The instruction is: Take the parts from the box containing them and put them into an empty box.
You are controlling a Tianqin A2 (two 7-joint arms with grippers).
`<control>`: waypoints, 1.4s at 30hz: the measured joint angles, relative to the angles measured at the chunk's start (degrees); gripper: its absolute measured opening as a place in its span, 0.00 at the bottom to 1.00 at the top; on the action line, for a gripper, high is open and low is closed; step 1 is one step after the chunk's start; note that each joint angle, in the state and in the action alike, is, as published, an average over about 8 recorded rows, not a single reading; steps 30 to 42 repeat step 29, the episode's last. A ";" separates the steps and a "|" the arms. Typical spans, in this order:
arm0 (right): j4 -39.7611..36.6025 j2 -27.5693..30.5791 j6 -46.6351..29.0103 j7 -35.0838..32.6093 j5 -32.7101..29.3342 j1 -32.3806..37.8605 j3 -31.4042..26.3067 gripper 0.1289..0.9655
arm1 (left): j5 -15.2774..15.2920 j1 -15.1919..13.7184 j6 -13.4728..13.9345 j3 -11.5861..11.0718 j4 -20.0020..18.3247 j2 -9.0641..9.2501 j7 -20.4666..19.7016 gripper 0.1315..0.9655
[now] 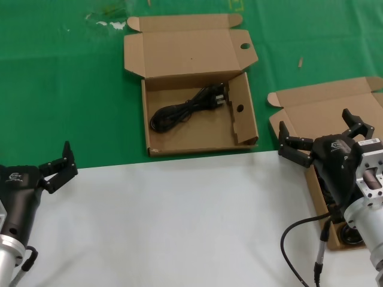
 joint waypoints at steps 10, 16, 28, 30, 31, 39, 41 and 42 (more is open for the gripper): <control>0.00 0.00 0.00 0.00 0.00 0.00 0.00 1.00 | 0.00 0.00 0.00 0.00 0.00 0.00 -0.02 1.00; 0.00 0.00 0.00 0.00 0.00 0.00 0.00 1.00 | 0.00 0.00 0.00 0.00 0.00 0.00 -0.02 1.00; 0.00 0.00 0.00 0.00 0.00 0.00 0.00 1.00 | 0.00 0.00 0.00 0.00 0.00 0.00 -0.01 1.00; 0.00 0.00 0.00 0.00 0.00 0.00 0.00 1.00 | 0.00 0.00 0.00 0.00 0.00 0.00 -0.01 1.00; 0.00 0.00 0.00 0.00 0.00 0.00 0.00 1.00 | 0.00 0.00 0.00 0.00 0.00 0.00 -0.01 1.00; 0.00 0.00 0.00 0.00 0.00 0.00 0.00 1.00 | 0.00 0.00 0.00 0.00 0.00 0.00 -0.01 1.00; 0.00 0.00 0.00 0.00 0.00 0.00 0.00 1.00 | 0.00 0.00 0.00 0.00 0.00 0.00 -0.01 1.00; 0.00 0.00 0.00 0.00 0.00 0.00 0.00 1.00 | 0.00 0.00 0.00 0.00 0.00 0.00 -0.01 1.00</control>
